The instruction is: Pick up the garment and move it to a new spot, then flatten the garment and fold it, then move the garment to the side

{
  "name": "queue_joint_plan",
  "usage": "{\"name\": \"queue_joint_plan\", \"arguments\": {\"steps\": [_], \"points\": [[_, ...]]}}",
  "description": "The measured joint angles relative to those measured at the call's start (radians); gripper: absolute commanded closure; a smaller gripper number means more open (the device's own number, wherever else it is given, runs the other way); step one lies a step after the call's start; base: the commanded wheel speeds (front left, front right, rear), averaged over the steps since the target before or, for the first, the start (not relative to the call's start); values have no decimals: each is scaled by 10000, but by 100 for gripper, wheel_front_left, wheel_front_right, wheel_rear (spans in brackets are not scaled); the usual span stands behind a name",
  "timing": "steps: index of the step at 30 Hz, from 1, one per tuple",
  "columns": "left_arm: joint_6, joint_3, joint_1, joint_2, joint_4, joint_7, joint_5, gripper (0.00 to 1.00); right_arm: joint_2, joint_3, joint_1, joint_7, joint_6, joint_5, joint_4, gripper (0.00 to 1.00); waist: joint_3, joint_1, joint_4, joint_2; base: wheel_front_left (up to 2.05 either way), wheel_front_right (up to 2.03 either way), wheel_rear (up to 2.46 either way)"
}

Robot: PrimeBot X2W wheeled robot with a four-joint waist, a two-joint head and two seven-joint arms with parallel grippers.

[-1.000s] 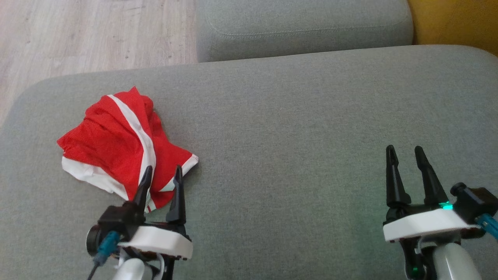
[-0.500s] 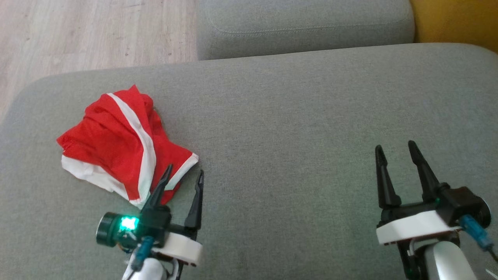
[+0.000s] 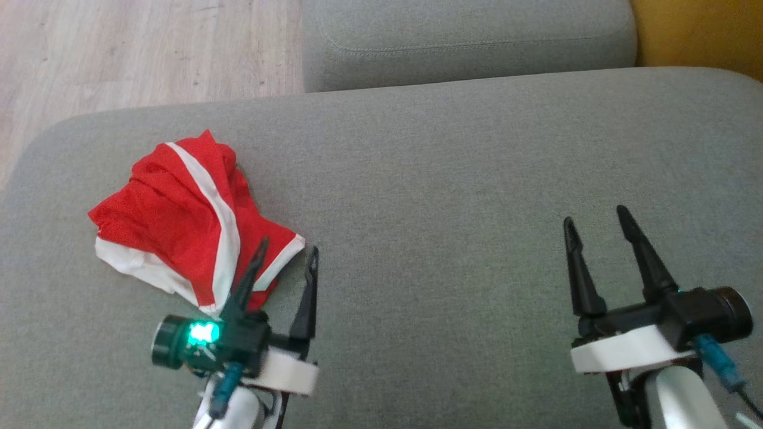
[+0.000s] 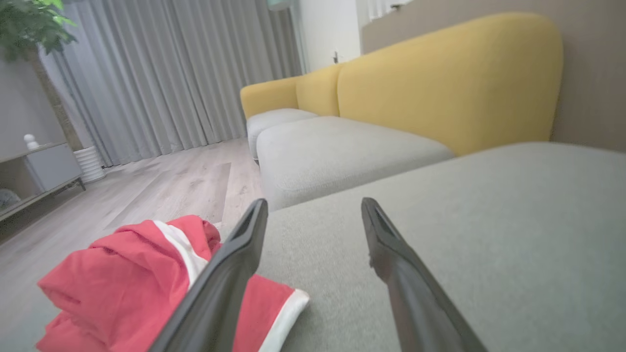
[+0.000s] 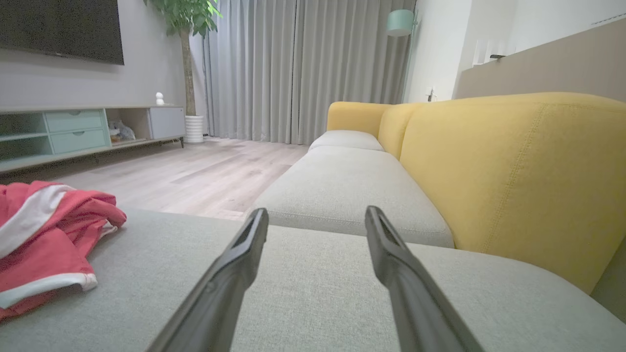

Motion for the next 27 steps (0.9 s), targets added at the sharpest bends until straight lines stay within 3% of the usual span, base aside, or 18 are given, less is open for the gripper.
{"name": "queue_joint_plan", "arguments": {"steps": [3,8,15,27], "points": [[-6,456,20,-148,-454,-96,-391,0,0,-150,1,-92,0,871,-48,0,2,1,-12,0,0,0,0],[-196,876,314,-190,-642,-203,-408,0,-10,-282,14,-203,0,1290,13,0,-25,0,3,0,0,0,0],[-890,1329,850,-520,-113,-230,-838,0,-8,-253,144,-232,0,2286,811,0,-81,0,43,0,0,0,0],[-1246,1841,840,-895,174,-230,-732,0,-8,-163,146,-232,0,2314,1108,0,-69,0,220,0,0,0,0]]}}
